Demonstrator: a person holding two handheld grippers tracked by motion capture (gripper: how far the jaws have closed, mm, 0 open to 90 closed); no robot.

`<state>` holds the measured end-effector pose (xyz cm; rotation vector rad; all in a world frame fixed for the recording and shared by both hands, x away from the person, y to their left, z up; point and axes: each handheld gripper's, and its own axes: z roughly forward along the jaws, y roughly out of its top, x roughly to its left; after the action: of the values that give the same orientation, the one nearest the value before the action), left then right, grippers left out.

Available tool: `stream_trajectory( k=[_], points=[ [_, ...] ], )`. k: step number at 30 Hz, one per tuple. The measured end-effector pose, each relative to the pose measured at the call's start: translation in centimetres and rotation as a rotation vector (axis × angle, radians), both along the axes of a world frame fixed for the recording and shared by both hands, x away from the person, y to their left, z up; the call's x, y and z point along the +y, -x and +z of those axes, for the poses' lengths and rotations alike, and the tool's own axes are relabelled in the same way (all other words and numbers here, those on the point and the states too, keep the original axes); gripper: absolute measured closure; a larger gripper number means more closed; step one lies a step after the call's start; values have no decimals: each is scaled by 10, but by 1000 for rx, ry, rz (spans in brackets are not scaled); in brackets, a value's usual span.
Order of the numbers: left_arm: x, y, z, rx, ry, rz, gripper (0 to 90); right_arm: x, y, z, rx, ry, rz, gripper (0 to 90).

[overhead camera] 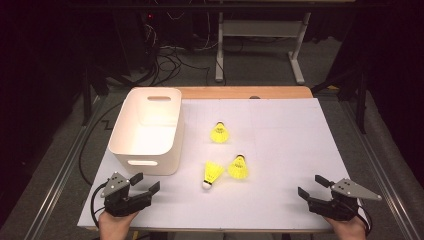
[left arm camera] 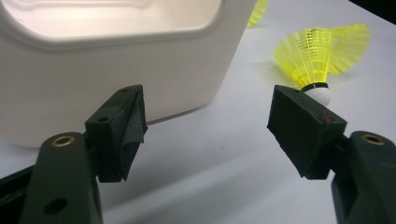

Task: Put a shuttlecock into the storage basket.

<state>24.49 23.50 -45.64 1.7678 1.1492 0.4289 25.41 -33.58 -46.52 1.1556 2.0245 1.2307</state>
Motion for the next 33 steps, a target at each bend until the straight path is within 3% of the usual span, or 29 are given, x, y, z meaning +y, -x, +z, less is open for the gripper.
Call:
stream_trajectory(
  k=[33],
  points=[
    [-23, -4, 1, -8, -13, -63, 292, 1, 0, 0, 7, -1, 2, 236]
  ],
)
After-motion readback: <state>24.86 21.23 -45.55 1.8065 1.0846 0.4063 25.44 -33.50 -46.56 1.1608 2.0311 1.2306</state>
